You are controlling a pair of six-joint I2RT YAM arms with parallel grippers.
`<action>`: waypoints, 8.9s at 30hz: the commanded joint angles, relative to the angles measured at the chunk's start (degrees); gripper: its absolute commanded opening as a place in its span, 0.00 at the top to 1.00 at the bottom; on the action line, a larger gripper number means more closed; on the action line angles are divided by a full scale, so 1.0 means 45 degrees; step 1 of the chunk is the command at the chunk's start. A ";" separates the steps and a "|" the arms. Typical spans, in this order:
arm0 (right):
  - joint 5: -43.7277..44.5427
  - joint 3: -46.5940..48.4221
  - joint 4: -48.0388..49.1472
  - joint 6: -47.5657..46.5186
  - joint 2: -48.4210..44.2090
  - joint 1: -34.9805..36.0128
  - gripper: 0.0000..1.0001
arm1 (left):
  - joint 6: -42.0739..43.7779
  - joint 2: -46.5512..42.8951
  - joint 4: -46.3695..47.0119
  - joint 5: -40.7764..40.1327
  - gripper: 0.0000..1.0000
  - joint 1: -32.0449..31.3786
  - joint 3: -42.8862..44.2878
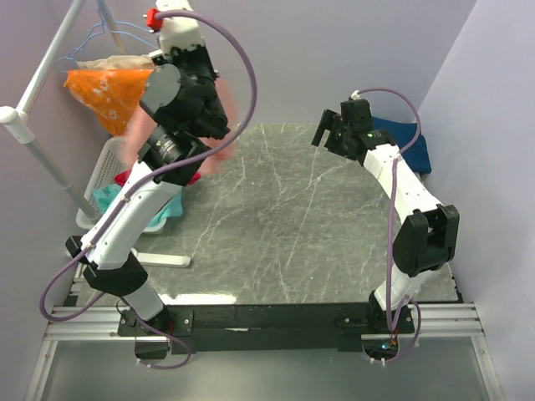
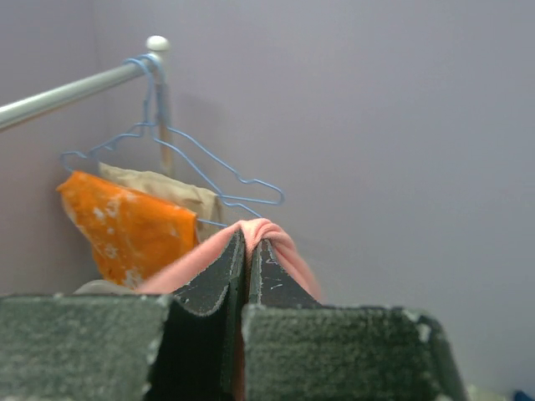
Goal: Fold and stack the t-shirts
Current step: Move the tshirt to the center of the board, then flatten the tshirt out
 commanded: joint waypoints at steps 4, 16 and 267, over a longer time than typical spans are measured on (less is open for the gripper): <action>0.1157 -0.0642 0.0394 0.1175 -0.1304 -0.0843 0.03 | -0.0033 -0.0156 -0.0484 0.1458 0.99 -0.1395 0.0042; 0.1568 -0.1659 0.0473 0.2136 -0.2613 -0.2563 0.03 | -0.8320 -0.0312 -0.5734 0.4660 0.85 -0.1301 -0.5926; 0.2508 -0.5934 -0.0504 0.3363 -0.3120 -0.0611 0.24 | -1.5229 -0.4020 -0.8357 1.2497 0.16 0.2861 -1.6791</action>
